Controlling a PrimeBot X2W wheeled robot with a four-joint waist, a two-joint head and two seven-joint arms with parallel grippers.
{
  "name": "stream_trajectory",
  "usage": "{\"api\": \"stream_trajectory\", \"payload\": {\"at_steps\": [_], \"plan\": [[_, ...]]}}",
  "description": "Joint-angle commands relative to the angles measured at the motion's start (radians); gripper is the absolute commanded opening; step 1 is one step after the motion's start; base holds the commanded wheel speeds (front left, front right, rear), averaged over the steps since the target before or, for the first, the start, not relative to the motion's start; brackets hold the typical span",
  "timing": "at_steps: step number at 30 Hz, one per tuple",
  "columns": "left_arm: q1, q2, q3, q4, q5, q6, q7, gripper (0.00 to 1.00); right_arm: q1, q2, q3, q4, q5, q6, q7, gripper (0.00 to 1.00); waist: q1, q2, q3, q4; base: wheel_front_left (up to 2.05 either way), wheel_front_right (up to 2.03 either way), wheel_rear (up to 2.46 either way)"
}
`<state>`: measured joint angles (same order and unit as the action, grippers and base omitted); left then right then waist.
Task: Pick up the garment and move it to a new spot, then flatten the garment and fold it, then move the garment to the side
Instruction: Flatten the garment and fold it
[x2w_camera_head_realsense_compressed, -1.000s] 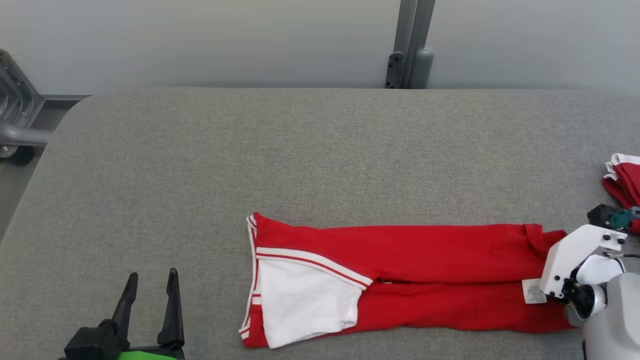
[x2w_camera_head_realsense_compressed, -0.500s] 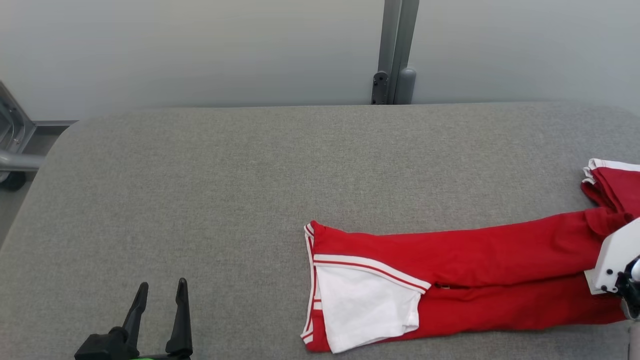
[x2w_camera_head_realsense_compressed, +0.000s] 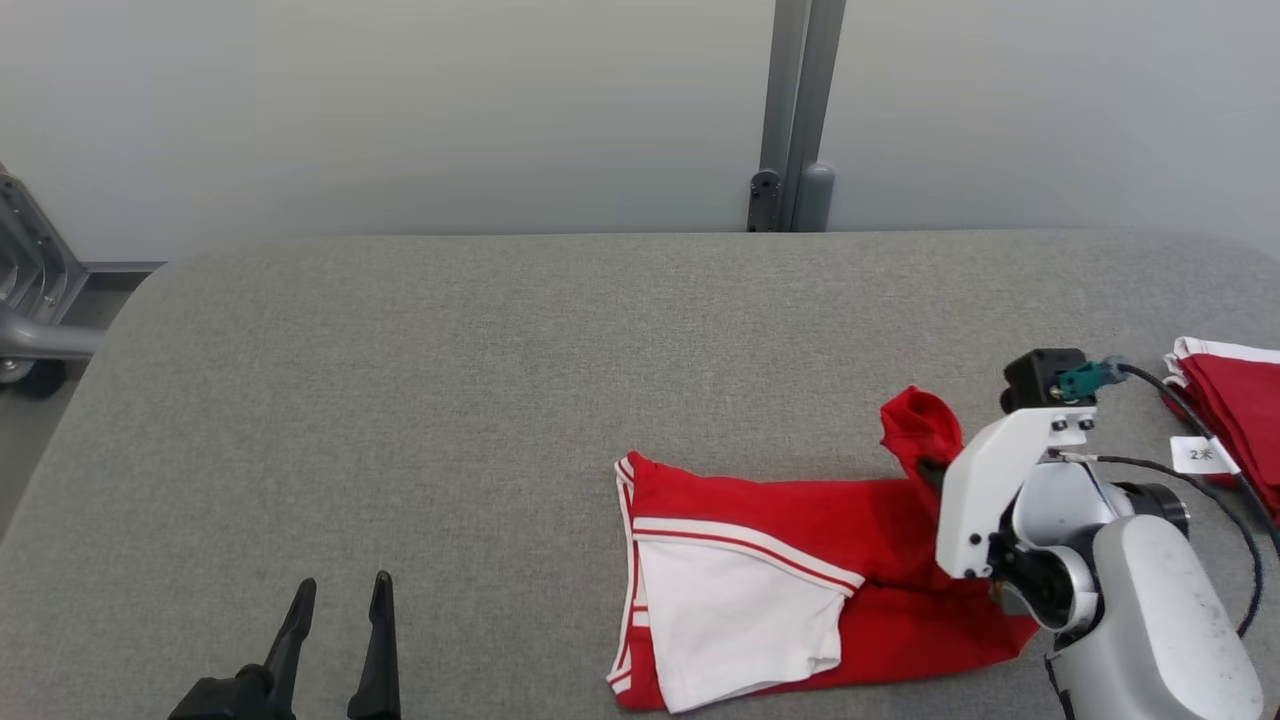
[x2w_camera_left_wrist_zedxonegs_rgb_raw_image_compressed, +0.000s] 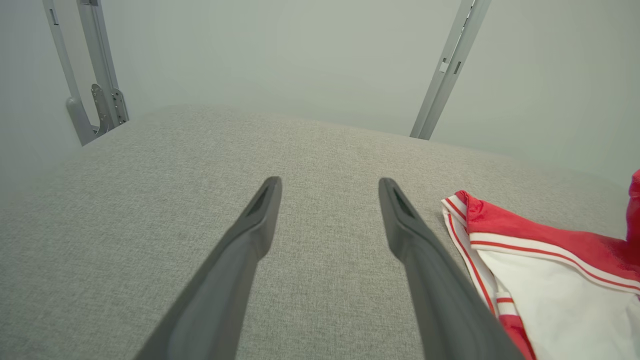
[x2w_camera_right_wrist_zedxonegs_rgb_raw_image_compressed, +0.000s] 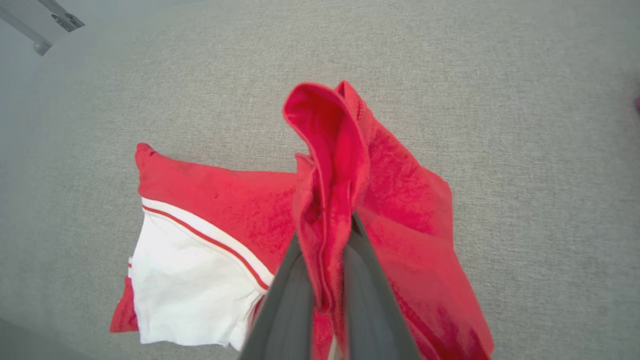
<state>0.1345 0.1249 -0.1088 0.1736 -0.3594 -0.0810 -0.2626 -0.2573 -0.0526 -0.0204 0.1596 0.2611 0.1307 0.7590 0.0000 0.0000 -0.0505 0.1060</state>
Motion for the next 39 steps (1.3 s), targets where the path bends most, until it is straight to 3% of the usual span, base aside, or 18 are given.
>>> {"api": "stream_trajectory", "payload": {"at_steps": [1, 10, 23, 24, 25, 26, 34, 36, 39], "plan": [[0.004, 0.0, -0.004, 0.005, 0.009, -0.007, -0.002, 1.0, -0.017, 0.001, 0.031, 0.016, 0.037, 0.0, -0.012, 0.0, 0.0, 0.0, -0.002, 0.016, 0.0, 0.0, 0.0], [-0.008, -0.002, -0.022, 0.021, 0.012, -0.019, -0.002, 1.0, -0.086, 0.001, 0.257, 0.179, 0.208, 0.0, -0.121, 0.0, 0.0, 0.0, 0.0, 0.091, 0.0, 0.0, 0.0], [-0.024, -0.01, -0.041, 0.042, 0.016, -0.025, -0.002, 1.0, -0.205, 0.001, 0.458, 0.428, 0.412, 0.0, -0.277, 0.0, 0.0, 0.0, 0.011, 0.152, 0.0, 0.0, 0.0], [-0.024, -0.011, -0.042, 0.044, 0.016, -0.026, -0.002, 1.0, -0.212, 0.001, 0.475, 0.443, 0.434, 0.0, -0.288, 0.31, 0.0, 0.0, 0.011, 0.154, 0.0, 0.0, 0.0], [-0.024, -0.012, -0.043, 0.045, 0.016, -0.027, -0.002, 1.0, -0.22, 0.001, 0.49, 0.457, 0.45, 0.0, -0.298, 0.96, 0.0, 0.0, 0.012, 0.156, 0.0, 0.0, 0.0], [-0.025, -0.013, -0.043, 0.046, 0.016, -0.027, -0.002, 1.0, -0.23, 0.001, 0.504, 0.469, 0.461, 0.0, -0.309, 1.0, 0.0, 0.0, 0.012, 0.157, 0.0, 0.0, 0.0], [-0.02, -0.015, -0.022, 0.045, 0.011, -0.023, -0.002, 1.0, -0.292, 0.001, 0.517, 0.439, 0.705, 0.0, -0.388, 1.0, 0.0, 0.0, 0.007, 0.138, 0.0, 0.0, 0.0], [-0.016, -0.016, -0.015, 0.04, 0.01, -0.02, -0.002, 1.0, -0.314, 0.0, 0.486, 0.436, 0.698, 0.0, -0.43, 1.0, 0.0, 0.0, 0.004, 0.127, 0.0, 0.0, 0.0], [-0.011, -0.018, -0.008, 0.034, 0.014, -0.018, -0.002, 1.0, -0.335, -0.018, 0.413, 0.463, 0.567, 0.0, -0.494, 1.0, 0.0, 0.0, -0.002, 0.112, 0.0, 0.0, 0.0]]}}
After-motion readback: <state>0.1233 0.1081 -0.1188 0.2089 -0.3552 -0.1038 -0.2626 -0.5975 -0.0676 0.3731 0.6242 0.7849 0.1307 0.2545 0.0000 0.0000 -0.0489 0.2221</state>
